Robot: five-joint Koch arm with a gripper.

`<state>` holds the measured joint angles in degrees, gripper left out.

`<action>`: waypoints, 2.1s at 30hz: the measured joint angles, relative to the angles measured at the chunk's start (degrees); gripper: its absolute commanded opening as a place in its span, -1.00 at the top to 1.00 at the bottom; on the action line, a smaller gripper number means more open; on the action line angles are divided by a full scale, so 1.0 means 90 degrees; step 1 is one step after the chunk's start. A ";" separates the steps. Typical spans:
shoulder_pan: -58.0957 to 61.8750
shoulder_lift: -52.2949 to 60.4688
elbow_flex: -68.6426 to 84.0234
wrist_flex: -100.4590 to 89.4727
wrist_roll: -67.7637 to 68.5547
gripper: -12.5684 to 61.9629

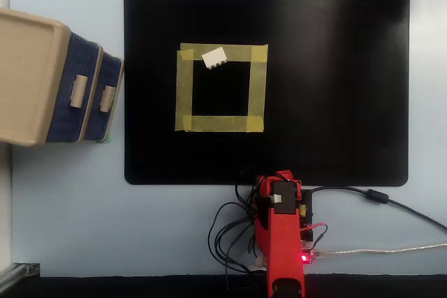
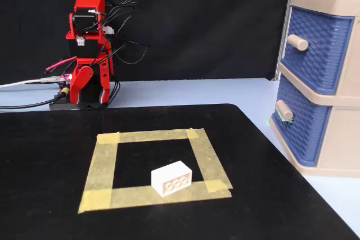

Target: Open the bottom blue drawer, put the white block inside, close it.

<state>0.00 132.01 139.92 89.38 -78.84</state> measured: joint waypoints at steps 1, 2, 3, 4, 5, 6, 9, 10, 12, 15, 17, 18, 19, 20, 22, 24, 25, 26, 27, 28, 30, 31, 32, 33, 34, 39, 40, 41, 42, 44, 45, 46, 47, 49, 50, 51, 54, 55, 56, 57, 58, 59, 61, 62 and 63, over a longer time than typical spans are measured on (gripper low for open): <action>0.0000 0.0000 0.0000 0.0000 0.0000 -0.28; 0.0000 0.0000 0.0000 0.0000 0.0000 -0.28; 0.0000 0.0000 0.0000 0.0000 0.0000 -0.28; 0.0000 0.0000 0.0000 0.0000 0.0000 -0.28; 0.0000 0.0000 0.0000 0.0000 0.0000 -0.28; 0.0000 0.0000 0.0000 0.0000 0.0000 -0.28; 0.0000 0.0000 0.0000 0.0000 0.0000 -0.25; 0.0000 0.0000 0.0000 0.0000 0.0000 -0.25; 0.0000 0.0000 -0.0117 0.0020 -0.0010 -0.25; 0.0010 0.0000 -0.1611 0.0654 -0.0156 -0.23; -0.0166 -0.0059 -0.2852 0.0811 -0.0762 -0.23; -0.0410 -0.0166 -0.3340 0.0703 -0.1230 -0.23; -0.1104 -0.0479 -0.3730 0.0596 -0.2041 -0.23; -0.1670 -0.0732 -0.3750 0.0449 -0.2646 -0.23; -0.3223 -0.1328 -0.3750 -0.0283 -0.4268 -0.23; -0.4844 -0.2168 -0.3750 -0.1709 -0.6230 -0.23; -0.5596 -0.2803 -0.3740 -0.3154 -0.7539 -0.23; -0.5811 -0.3096 -0.3643 -0.4102 -0.8281 -0.23; -0.5879 -0.3359 -0.3438 -0.5176 -0.8945 -0.23; -0.5889 -0.3584 -0.3262 -0.6133 -0.9385 -0.23; -0.5977 -0.4160 -0.2725 -0.8848 -1.0020 -0.23; -0.5996 -0.4365 -0.2510 -0.9707 -1.0049 -0.23; -0.6025 -0.4658 -0.2393 -1.0586 -1.0049 -0.23; -0.6055 -0.4990 -0.2354 -1.1592 -1.0049 -0.23; -0.6113 -0.5381 -0.2344 -1.2627 -1.0049 -0.23; -0.6221 -0.7393 -0.2539 -1.6074 -1.0049 -0.23; -0.6221 -0.7725 -0.2871 -1.6270 -1.0049 -0.23; -0.6211 -0.7871 -0.3086 -1.6318 -1.0049 -0.23; -0.6221 -0.8037 -0.3359 -1.6348 -1.0049 -0.23; -0.6270 -0.8369 -0.3779 -1.6387 -1.0049 -0.23; -0.6318 -0.8506 -0.3916 -1.6387 -1.0049 -0.23; -0.6367 -0.8604 -0.4121 -1.6387 -1.0049 -0.23; -0.6387 -0.8730 -0.4307 -1.6387 -1.0049 -0.23; -0.6484 -0.8887 -0.4492 -1.6387 -1.0049 -0.23; -0.6514 -0.9004 -0.4551 -1.6387 -1.0049 -0.23; -0.6553 -0.9072 -0.4570 -1.6387 -1.0049 -0.23; -0.6660 -0.9277 -0.4746 -1.6387 -1.0049 -0.23; -0.6758 -0.9307 -0.4756 -1.6387 -1.0049 -0.23; -0.6816 -0.9316 -0.4766 -1.6377 -1.0049 -0.23; -0.6855 -0.9395 -0.4785 -1.6387 -1.0039 -0.23; -0.6885 -0.9414 -0.4854 -1.6377 -1.0039 -0.23; -0.6885 -0.9482 -0.4980 -1.6377 -1.0049 -0.22; -0.6875 -0.9531 -0.5215 -1.6191 -1.0049 -0.19; -0.6875 -0.9531 -0.5264 -1.6035 -1.0039 -0.17; -0.6885 -0.9541 -0.5303 -1.5918 -1.0020 -0.17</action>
<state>-61.96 46.14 92.20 -53.88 -169.01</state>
